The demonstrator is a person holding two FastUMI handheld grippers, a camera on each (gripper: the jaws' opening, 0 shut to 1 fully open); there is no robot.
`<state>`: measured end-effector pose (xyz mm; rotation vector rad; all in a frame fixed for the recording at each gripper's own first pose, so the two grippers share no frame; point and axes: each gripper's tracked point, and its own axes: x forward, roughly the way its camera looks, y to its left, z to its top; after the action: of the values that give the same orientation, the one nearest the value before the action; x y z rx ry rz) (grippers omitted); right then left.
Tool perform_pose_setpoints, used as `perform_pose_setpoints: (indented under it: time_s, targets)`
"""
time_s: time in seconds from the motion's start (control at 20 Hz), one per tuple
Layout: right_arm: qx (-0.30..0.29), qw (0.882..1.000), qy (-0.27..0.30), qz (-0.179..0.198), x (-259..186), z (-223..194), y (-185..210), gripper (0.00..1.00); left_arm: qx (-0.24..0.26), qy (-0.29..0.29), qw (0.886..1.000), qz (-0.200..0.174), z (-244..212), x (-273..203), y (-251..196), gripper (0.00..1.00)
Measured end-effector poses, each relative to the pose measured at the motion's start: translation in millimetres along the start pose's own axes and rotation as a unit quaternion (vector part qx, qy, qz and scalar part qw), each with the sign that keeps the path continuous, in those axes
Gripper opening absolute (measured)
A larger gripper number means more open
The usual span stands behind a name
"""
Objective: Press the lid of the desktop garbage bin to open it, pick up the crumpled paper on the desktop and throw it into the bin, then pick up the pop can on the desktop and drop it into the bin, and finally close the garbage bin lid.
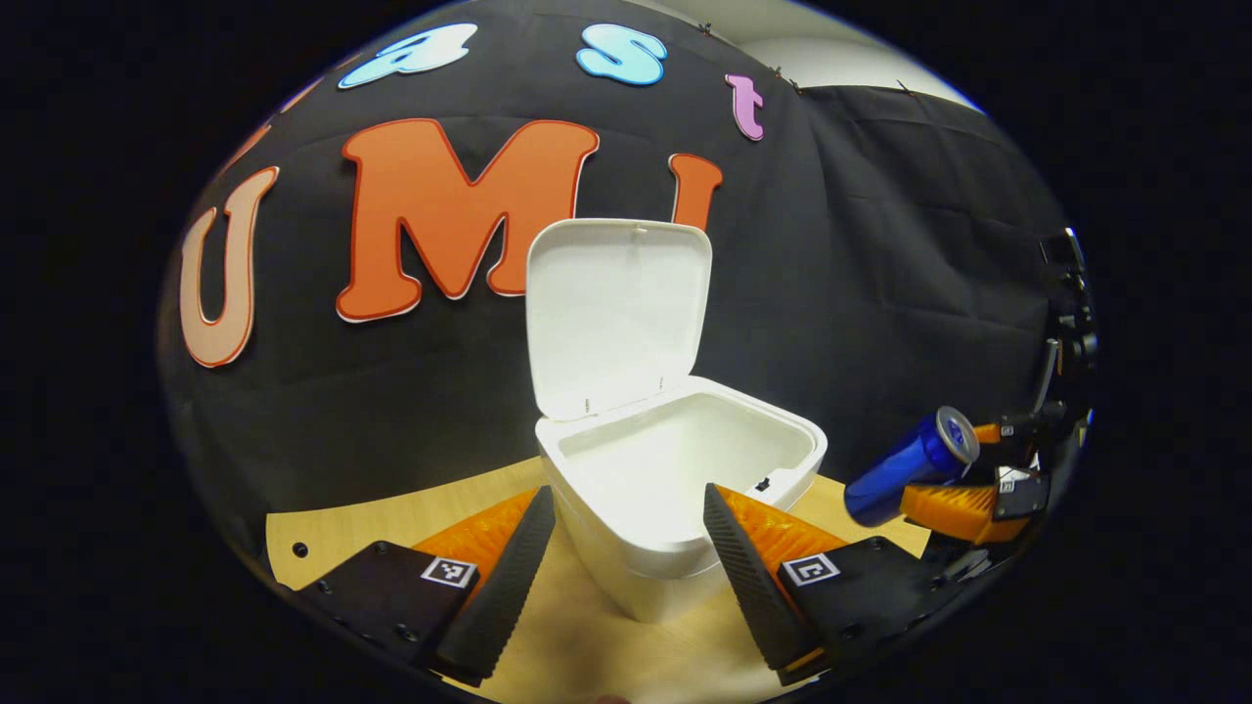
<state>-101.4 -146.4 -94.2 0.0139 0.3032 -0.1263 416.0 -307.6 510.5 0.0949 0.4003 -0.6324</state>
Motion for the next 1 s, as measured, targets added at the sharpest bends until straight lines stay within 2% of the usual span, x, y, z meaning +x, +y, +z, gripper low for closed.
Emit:
perform_pose_setpoints:
  time_s: [0.3, 0.35, 0.45, 0.7, 1.0]
  targets:
    - [-0.027, 0.999, -0.035, 0.018, 12, 48, 1, 0.77, -0.003, 0.004, 0.999, 0.048, -18, -31, 30, 0.98]
    - [-0.033, 0.998, -0.041, 0.020, 14, 55, 1, 0.77, -0.003, 0.005, 0.998, 0.056, -22, -38, 35, 0.95]
    - [-0.047, 0.997, -0.053, 0.028, 21, 70, 4, 0.77, -0.004, 0.008, 0.997, 0.072, -28, -45, 45, 0.98]
    - [-0.053, 0.996, -0.058, 0.047, 42, 86, 11, 0.77, 0.000, 0.022, 0.994, 0.106, -51, -69, 63, 0.98]
    - [-0.067, 0.993, -0.055, 0.085, 72, 96, 35, 0.77, -0.035, 0.035, 0.985, 0.165, -70, -100, 94, 0.97]
